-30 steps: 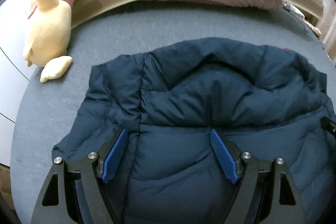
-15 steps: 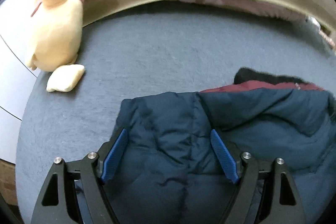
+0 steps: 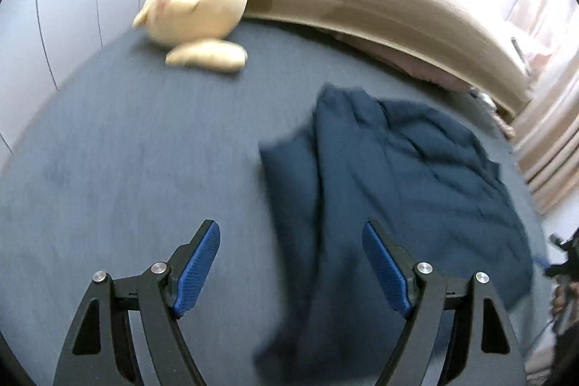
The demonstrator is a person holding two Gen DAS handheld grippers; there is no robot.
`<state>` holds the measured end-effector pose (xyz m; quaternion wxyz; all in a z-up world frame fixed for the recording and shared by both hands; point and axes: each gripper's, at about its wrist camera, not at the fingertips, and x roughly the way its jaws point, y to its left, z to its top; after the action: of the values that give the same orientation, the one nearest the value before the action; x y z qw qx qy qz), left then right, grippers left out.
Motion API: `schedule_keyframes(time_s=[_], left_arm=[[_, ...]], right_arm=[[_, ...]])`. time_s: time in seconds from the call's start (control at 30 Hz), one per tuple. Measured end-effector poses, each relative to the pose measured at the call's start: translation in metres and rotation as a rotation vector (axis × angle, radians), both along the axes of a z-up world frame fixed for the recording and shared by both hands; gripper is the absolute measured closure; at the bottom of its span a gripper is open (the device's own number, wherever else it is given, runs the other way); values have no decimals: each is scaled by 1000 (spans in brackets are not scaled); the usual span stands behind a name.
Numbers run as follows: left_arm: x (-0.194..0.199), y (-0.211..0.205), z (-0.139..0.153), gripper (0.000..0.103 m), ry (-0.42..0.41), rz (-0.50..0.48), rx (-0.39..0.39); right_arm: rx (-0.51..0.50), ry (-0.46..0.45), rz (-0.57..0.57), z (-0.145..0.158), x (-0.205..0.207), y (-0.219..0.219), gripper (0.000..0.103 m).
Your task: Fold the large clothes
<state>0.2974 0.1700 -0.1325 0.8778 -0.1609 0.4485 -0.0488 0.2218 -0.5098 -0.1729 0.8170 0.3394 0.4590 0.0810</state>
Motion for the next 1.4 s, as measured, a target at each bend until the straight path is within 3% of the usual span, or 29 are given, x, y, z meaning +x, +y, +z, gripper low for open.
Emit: schedule_keyframes(time_s=[0.13,0.23,0.4,0.47,0.5,0.53,0.57,0.6,0.63,0.73,0.77,0.8,0.83,0.87,0.9,0.97,1.07,1.17,1.4], left_arm=[[-38,-1,-10,21,1,33,-90],[-44,-10,-16,21,38,52,-143],[-39,-27,-28,21,75,34,-130],[-35,-31,-34,52,99,44,-102],[-34,-32,-34,62,113,47,-93],[-35,-34,-29,81,113,50,-76],[-37,-34,-21,96,101,51,-73],[-41,-34,-14,96,86,58,-83],[-48,-33,-3,96,50,77,-80],[-62,-40,3,96,21,70,-23],[-63,-42,-14,94,63,68,-29],[-63,-43,-28,92,96,75,-36],[-64,-41,-38,86,106,88,-54],[-67,-39,-37,85,90,99,-79],[-68,-37,-34,82,83,102,-94],[-67,-29,-24,49,94,114,-78],[-55,-16,2,44,21,133,-54],[-22,-12,20,36,-4,122,-68],[59,-45,5,36,63,37,9]], right_arm=[[103,5,-27,-21,-34,13,0],[190,41,-71,-42,-39,21,0],[217,47,-48,-48,-31,32,0],[188,62,-34,-47,-27,39,4],[169,64,-21,-45,-23,44,31],[141,93,3,-44,-17,53,54],[107,107,20,-40,-13,59,62],[50,96,45,-30,-10,68,74],[-16,65,63,-13,-11,75,77],[-95,-11,82,17,-17,82,77],[-135,10,89,11,-15,84,74],[-153,56,95,-2,-12,84,62],[-142,126,97,-22,-10,81,38],[-103,146,77,-34,-10,75,32],[-62,132,51,-36,-13,68,31],[7,62,11,-29,-20,51,31],[-24,-6,-36,-7,-15,37,31],[-34,-36,-2,12,17,39,31],[-161,5,74,6,105,73,31]])
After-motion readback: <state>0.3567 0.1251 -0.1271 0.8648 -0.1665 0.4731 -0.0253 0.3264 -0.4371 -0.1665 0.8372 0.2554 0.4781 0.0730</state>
